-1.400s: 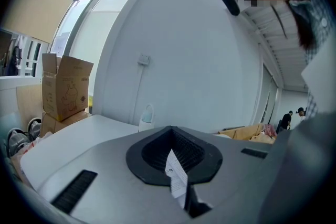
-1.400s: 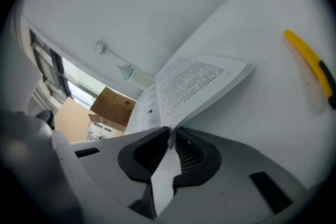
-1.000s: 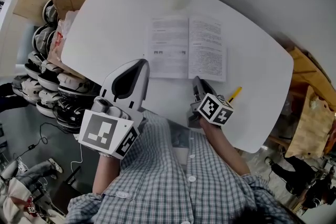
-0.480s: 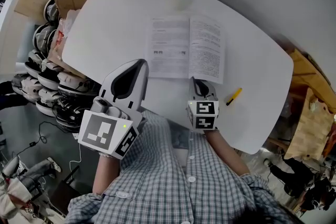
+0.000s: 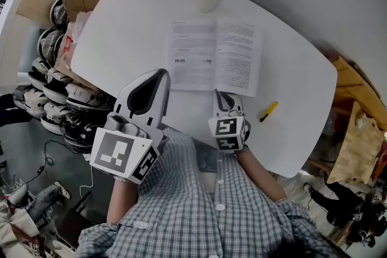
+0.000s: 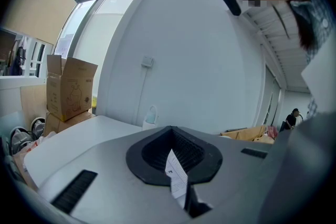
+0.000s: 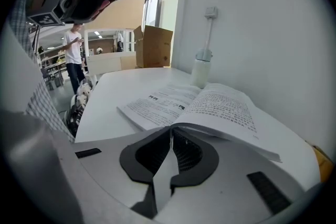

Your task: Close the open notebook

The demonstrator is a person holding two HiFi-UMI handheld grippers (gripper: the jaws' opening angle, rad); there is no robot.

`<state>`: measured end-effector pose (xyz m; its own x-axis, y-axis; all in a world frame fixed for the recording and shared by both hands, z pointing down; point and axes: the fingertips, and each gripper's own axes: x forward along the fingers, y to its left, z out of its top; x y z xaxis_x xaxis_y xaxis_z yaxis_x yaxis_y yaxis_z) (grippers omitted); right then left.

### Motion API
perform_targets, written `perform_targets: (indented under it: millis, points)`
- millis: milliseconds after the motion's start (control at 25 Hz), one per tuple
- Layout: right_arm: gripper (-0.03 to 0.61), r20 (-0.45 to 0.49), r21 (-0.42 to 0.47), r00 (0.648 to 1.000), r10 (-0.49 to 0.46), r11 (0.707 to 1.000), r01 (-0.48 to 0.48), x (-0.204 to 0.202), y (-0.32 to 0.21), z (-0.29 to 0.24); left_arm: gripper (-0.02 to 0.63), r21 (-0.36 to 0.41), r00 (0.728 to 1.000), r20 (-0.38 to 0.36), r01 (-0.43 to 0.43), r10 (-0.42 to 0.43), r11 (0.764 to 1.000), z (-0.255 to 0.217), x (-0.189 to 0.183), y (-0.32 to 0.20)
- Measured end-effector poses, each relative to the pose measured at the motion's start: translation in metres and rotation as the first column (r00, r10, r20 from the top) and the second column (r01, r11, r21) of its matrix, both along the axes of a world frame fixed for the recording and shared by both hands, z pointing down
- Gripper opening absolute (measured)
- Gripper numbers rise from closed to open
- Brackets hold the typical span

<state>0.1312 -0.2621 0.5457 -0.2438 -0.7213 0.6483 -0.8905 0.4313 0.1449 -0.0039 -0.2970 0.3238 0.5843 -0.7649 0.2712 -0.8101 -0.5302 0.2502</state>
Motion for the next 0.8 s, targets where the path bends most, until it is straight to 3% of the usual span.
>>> perform_targets:
  millis: [400,800]
  points:
    - [0.032,0.002,-0.024,0.997,-0.077,0.997,0.077,-0.018,0.000,0.008,0.005,-0.001,1.000,0.010,0.002,-0.002,1.000,0.001,0.002,0.003]
    - [0.031,0.099,-0.087,0.995,-0.015,0.996,0.024,-0.026,-0.001,0.015,0.005,0.001,1.000,0.020,0.016,-0.016,1.000,-0.002,-0.009,0.011]
